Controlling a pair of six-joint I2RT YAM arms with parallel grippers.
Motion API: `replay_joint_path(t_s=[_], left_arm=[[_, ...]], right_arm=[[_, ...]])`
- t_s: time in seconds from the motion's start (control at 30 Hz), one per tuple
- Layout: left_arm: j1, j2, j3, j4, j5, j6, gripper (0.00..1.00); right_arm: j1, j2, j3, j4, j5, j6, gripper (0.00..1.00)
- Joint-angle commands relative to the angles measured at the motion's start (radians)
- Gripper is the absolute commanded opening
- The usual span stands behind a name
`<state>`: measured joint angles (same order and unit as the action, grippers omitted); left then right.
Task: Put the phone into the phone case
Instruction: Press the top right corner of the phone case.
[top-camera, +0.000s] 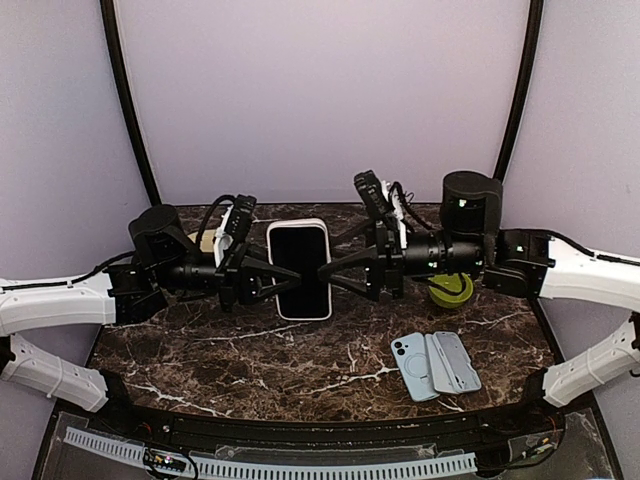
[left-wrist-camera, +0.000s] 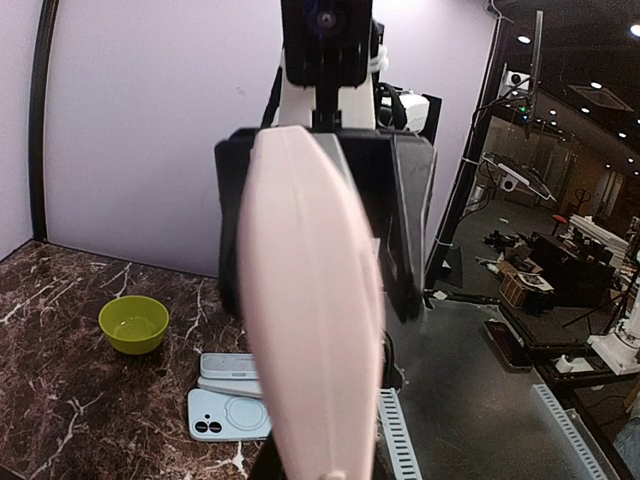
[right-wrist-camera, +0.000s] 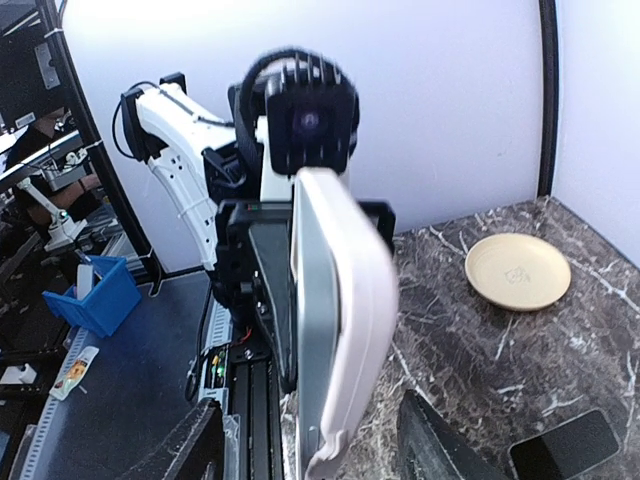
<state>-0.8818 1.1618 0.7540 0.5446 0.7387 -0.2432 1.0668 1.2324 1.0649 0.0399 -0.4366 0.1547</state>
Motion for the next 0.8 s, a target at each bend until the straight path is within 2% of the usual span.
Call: replay_joint_path(t_s=[0.0, 0.1, 0.27, 0.33, 0.43, 0.67, 0.7, 0.73, 0.77], left_arm=[[-0.015, -0.028, 0.018, 0.033, 0.003, 0.038, 0.00], [-0.021, -0.026, 0.021, 0.025, 0.006, 0.046, 0.00], [-0.026, -0.024, 0.023, 0.015, 0.007, 0.052, 0.00], [-0.027, -0.025, 0.025, 0.015, 0.004, 0.055, 0.00], [-0.027, -0.027, 0.028, 0.010, -0.001, 0.061, 0.00], [-0.029, -0.032, 0.027, 0.002, -0.049, 0.068, 0.00], [-0.028, -0.033, 0.026, 0.006, -0.058, 0.068, 0.00], [-0.028, -0.037, 0.024, 0.012, -0.070, 0.068, 0.00], [-0.029, -0.039, 0.021, 0.023, -0.075, 0.068, 0.00]], right_arm=[[-0.021, -0.019, 0.054, 0.057, 0.020, -0.028, 0.56], [-0.022, 0.006, 0.081, 0.054, -0.006, -0.033, 0.49], [-0.024, 0.045, 0.116, 0.071, -0.050, -0.029, 0.29], [-0.025, 0.060, 0.127, 0.062, -0.058, -0.029, 0.20], [-0.029, 0.071, 0.133, 0.052, -0.069, -0.026, 0.00], [-0.034, 0.051, 0.112, 0.041, -0.041, -0.021, 0.00], [-0.033, 0.043, 0.102, 0.039, -0.021, -0.017, 0.12], [-0.033, 0.035, 0.090, 0.041, -0.006, -0.012, 0.32], [-0.033, 0.028, 0.075, 0.045, 0.000, -0.011, 0.47]])
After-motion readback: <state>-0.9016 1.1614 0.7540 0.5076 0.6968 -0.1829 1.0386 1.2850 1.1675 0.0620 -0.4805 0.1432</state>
